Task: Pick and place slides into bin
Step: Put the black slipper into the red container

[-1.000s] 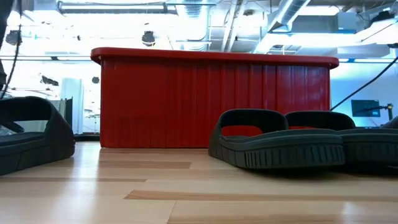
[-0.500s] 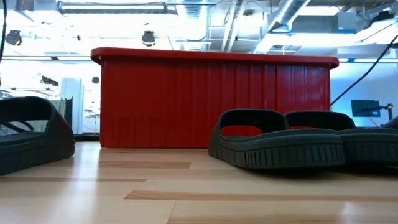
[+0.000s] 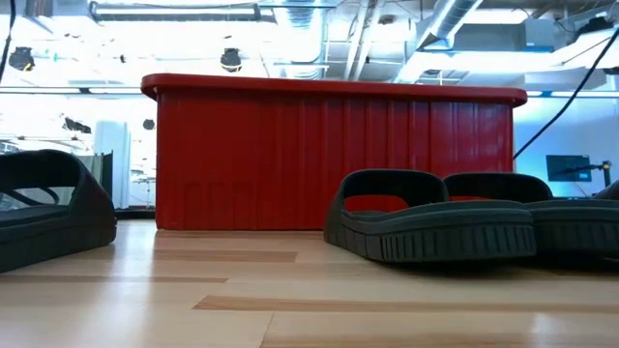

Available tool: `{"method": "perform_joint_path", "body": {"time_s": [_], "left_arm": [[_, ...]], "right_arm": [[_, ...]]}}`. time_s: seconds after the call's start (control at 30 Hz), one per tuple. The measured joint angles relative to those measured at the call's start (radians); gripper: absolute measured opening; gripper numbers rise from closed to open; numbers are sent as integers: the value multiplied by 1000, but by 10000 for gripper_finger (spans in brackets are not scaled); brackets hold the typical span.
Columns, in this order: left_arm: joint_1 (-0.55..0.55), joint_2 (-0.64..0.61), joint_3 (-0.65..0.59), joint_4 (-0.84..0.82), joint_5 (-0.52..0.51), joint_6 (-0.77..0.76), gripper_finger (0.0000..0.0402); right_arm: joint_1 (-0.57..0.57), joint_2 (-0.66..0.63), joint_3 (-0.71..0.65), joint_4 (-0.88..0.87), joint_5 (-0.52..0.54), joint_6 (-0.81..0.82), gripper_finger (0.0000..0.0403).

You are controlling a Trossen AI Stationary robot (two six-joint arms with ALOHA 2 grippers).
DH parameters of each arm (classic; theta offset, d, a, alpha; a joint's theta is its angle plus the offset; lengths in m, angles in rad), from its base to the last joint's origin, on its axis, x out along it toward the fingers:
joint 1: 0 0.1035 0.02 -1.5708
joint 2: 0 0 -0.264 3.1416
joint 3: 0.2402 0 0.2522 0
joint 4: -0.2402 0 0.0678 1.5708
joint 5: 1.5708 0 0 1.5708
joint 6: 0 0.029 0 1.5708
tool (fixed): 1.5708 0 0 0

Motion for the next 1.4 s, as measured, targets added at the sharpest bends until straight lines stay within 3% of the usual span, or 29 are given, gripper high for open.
{"method": "perform_joint_path", "body": {"time_s": [0.3,0.5,0.8,1.13,1.4], "left_arm": [[-117,0,-314,370,-9,-210,190],[-141,1,-460,476,-5,-268,190],[-148,1,-663,641,121,-286,190],[-77,1,-837,884,121,-280,190],[36,30,-856,984,46,-154,190]], "right_arm": [[39,-27,1,-58,-16,-23,240],[76,-32,1,-70,-16,-23,240],[122,-32,1,-68,-12,-23,240],[132,-32,1,-68,-1,-2,240],[132,-32,1,-67,0,4,240]]}}
